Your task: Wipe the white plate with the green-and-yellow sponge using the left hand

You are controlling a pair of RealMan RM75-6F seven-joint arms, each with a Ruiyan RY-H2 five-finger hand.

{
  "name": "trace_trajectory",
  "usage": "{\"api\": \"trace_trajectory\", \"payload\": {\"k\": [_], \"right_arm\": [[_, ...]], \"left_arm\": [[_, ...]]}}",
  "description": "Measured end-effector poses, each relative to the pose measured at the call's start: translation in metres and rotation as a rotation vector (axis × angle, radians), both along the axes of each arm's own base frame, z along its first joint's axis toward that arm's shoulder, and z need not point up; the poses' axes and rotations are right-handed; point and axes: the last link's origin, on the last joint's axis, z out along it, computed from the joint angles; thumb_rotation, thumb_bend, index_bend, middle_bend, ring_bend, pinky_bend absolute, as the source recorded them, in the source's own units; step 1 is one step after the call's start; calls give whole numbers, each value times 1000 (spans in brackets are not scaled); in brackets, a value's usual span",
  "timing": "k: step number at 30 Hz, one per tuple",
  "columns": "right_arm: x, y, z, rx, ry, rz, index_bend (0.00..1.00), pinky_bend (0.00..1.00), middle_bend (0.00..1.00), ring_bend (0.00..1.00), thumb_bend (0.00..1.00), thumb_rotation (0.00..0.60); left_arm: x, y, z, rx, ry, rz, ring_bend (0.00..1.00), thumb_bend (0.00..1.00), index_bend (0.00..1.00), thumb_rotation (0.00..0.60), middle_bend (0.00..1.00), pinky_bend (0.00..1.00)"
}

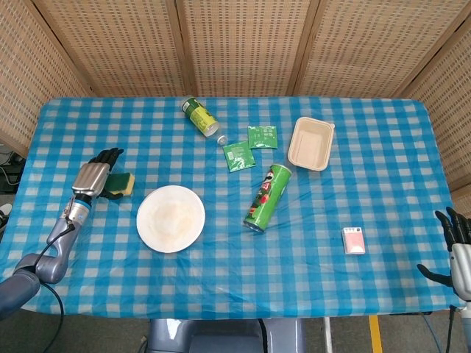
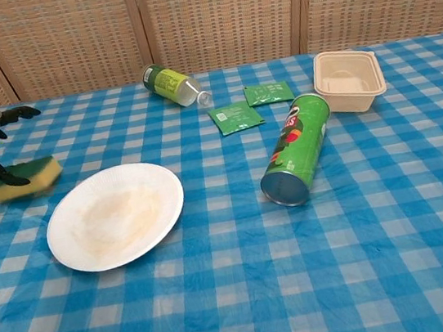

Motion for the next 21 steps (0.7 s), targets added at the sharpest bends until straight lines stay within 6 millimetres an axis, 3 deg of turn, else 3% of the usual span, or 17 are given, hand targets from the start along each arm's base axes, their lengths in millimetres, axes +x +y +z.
{"api": "trace_trajectory", "payload": {"k": [6, 10, 16, 21], "right_arm": [[1, 2, 2, -4, -7, 10, 22, 0, 0, 0, 0, 600], [2, 2, 3, -6, -14, 19, 22, 0, 0, 0, 0, 600], [3, 3, 4, -8, -18, 38, 22, 0, 0, 0, 0, 600], [4, 4, 6, -14, -26, 53, 22, 0, 0, 0, 0, 600]], "left_arm": [[10, -7, 20, 67, -80, -12, 0, 0, 0, 600, 0, 0], [15, -24, 37, 115, -140, -32, 0, 0, 0, 600, 0, 0], [17, -74, 55, 182, -190, -44, 0, 0, 0, 600, 0, 0], [19, -132, 67, 219, -136, -35, 0, 0, 0, 600, 0, 0]]}}
